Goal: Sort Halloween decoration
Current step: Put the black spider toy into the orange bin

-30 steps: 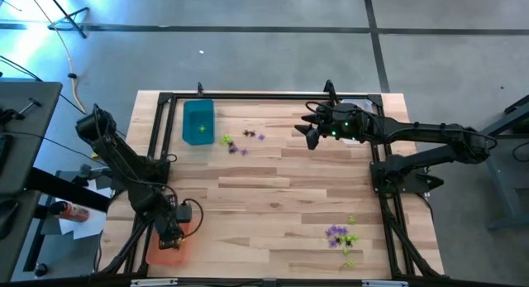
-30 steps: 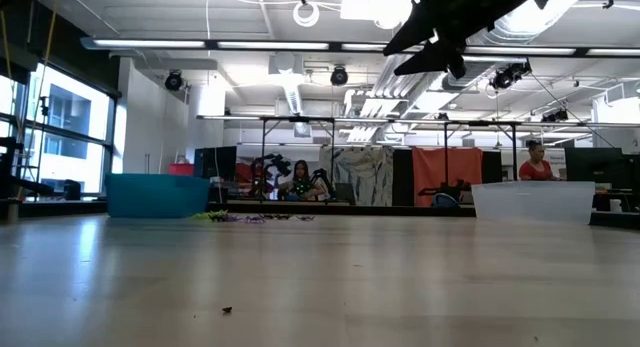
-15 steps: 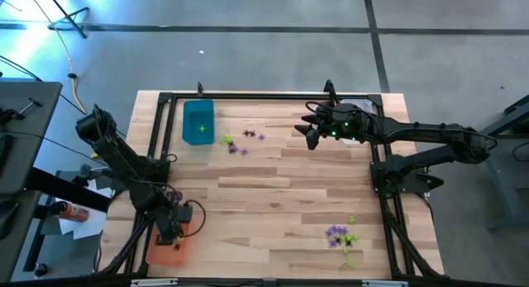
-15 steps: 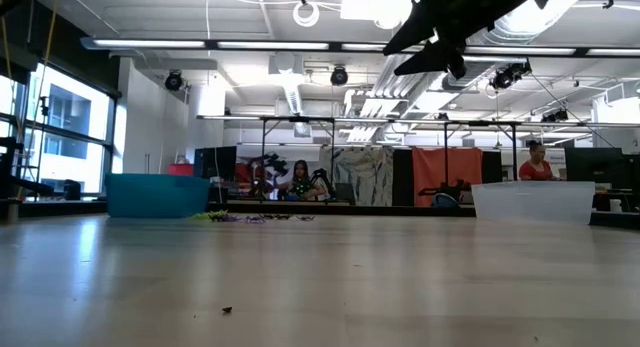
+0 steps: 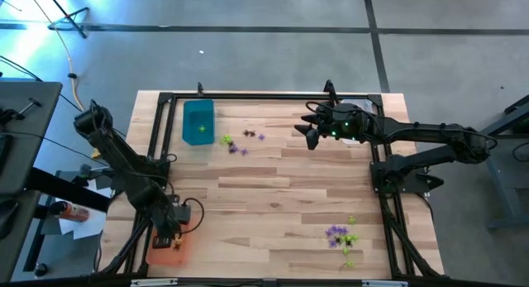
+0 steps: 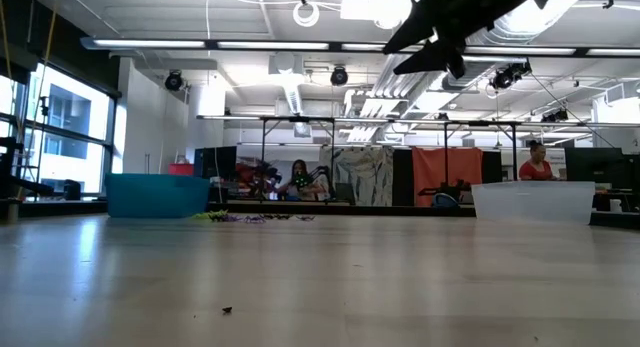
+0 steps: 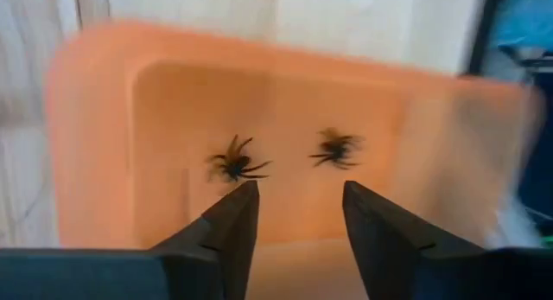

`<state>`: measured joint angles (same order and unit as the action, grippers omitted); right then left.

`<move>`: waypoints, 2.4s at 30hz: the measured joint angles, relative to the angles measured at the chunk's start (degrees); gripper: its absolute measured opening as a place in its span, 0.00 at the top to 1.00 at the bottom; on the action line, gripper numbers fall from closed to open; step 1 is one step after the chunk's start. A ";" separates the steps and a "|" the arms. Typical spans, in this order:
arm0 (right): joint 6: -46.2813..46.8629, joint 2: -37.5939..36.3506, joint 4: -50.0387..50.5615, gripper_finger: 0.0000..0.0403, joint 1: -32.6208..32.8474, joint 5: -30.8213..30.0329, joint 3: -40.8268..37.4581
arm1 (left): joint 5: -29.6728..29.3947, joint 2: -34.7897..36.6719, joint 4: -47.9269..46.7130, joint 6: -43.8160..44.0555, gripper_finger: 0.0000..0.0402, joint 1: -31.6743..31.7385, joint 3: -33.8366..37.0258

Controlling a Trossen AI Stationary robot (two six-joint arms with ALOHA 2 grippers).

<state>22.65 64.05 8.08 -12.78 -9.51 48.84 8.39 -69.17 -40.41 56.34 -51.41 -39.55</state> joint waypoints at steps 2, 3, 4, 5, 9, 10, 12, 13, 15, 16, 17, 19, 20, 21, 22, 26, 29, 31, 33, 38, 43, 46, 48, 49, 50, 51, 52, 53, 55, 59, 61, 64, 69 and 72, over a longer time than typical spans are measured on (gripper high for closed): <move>-0.58 0.00 -0.58 0.43 0.00 0.00 -0.02 | -0.17 1.97 -2.72 -1.13 0.57 1.22 -2.25; -0.63 -0.02 -1.04 0.43 0.00 -0.01 -0.02 | -0.38 3.13 -4.25 -1.55 0.56 1.90 -3.52; -0.63 0.00 -1.48 0.43 0.00 0.05 -0.02 | -0.86 4.32 -5.85 -2.10 0.56 2.65 -4.94; -0.68 -0.01 -1.91 0.43 0.00 0.38 -0.02 | -1.71 5.57 -7.47 -2.85 0.55 3.51 -6.57; -1.77 -0.02 -4.05 0.43 0.00 2.98 -0.02 | -10.67 10.19 -11.42 -8.08 0.55 8.04 -13.22; -1.99 -0.02 -4.25 0.43 0.00 3.79 -0.01 | -14.19 11.12 -11.73 -9.08 0.55 9.63 -14.67; -2.01 -0.02 -4.53 0.43 0.00 4.53 0.12 | -21.09 12.38 -11.97 -10.97 0.55 13.89 -16.55; -1.90 -0.02 -4.93 0.43 0.00 4.96 0.16 | -24.25 12.68 -11.77 -12.62 0.55 16.47 -17.20; -0.99 -0.02 -5.67 0.43 0.02 6.10 0.17 | -28.76 12.94 -9.29 -17.93 0.55 22.08 -17.61; -0.44 -0.02 -5.94 0.43 0.02 7.02 0.17 | -30.05 12.93 -7.21 -21.29 0.55 24.97 -17.58; 0.27 -0.02 -6.11 0.43 0.02 7.87 0.17 | -30.70 12.82 -4.80 -24.61 0.55 27.92 -17.38; 1.72 -0.04 -6.44 0.43 0.04 9.84 0.22 | -30.69 12.01 1.62 -31.04 0.55 33.84 -16.36; 2.58 -0.04 -6.46 0.43 0.07 10.92 0.24 | -30.03 11.39 5.78 -34.27 0.55 36.61 -15.53; 3.49 -0.04 -6.48 0.43 0.07 12.05 0.24 | -28.53 10.83 10.54 -37.08 0.55 39.34 -14.29; 4.43 -0.03 -6.50 0.43 0.07 13.14 0.24 | -26.81 10.30 15.64 -39.47 0.55 41.90 -12.71; 5.87 -0.04 -6.49 0.43 0.09 16.36 0.24 | -20.67 7.55 35.36 -44.16 0.55 50.23 -7.28; 6.02 -0.04 -6.47 0.43 0.67 16.83 0.24 | -20.50 5.80 46.31 -42.82 0.55 53.80 -5.23; 6.03 -0.04 -5.53 0.43 1.26 16.89 0.26 | -20.53 5.09 48.58 -42.50 0.55 55.09 -5.05; 9.38 -0.04 -3.25 0.43 2.11 18.49 0.28 | -20.49 4.74 48.06 -42.56 0.55 55.63 -5.03; 24.00 -0.10 10.40 0.43 8.47 29.93 -0.10 | -21.00 4.77 47.69 -43.08 0.55 56.28 -5.03; 41.24 -0.09 23.68 0.43 24.51 29.48 -2.92 | -21.72 4.79 49.07 -43.09 0.55 56.73 -5.03; 56.99 -0.05 23.54 0.43 35.34 29.44 -5.95 | -22.28 4.79 50.30 -43.08 0.55 56.71 -5.03; 68.17 -0.02 21.92 0.43 42.27 28.88 -7.67 | -22.44 4.79 50.75 -43.08 0.55 56.71 -5.03; 73.78 0.21 21.01 0.43 45.24 28.07 -8.53 | -22.44 4.79 50.82 -43.07 0.55 56.71 -5.03; 79.05 0.49 20.06 0.43 48.12 26.95 -9.32 | -22.46 4.79 50.81 -43.07 0.55 56.71 -5.03; 83.59 0.60 19.55 0.43 50.77 25.79 -10.03 | -22.46 4.79 50.73 -43.07 0.55 56.71 -5.03; 87.71 0.80 19.04 0.43 53.12 24.75 -10.55 | -22.46 4.79 50.76 -43.09 0.55 56.71 -5.03; 91.41 1.28 18.66 0.43 54.96 23.87 -10.72 | -22.44 4.79 50.78 -43.07 0.55 56.71 -5.03; 97.55 2.29 18.96 0.43 57.84 21.94 -11.29 | -22.46 4.79 50.73 -43.09 0.55 56.71 -5.03; 105.06 5.92 17.23 0.44 59.89 19.82 -11.30 | -22.46 4.79 50.67 -43.47 0.55 56.71 -5.03; 105.50 8.80 12.77 0.44 60.42 21.14 -11.30 | -22.48 4.79 50.65 -43.44 0.55 56.71 -5.03; 104.98 13.33 8.10 0.46 61.26 23.33 -11.30 | -22.48 4.79 50.74 -43.48 0.55 56.71 -5.03; 106.74 19.25 7.98 0.48 61.16 23.47 -11.28 | -22.47 4.79 50.74 -43.36 0.55 56.71 -5.03; 108.02 21.55 7.91 0.49 61.18 23.53 -11.28 | -22.48 4.79 50.80 -43.13 0.55 56.71 -5.03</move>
<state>130.67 85.60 15.99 48.40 14.02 37.56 -14.09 -64.38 10.39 13.21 5.30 -44.58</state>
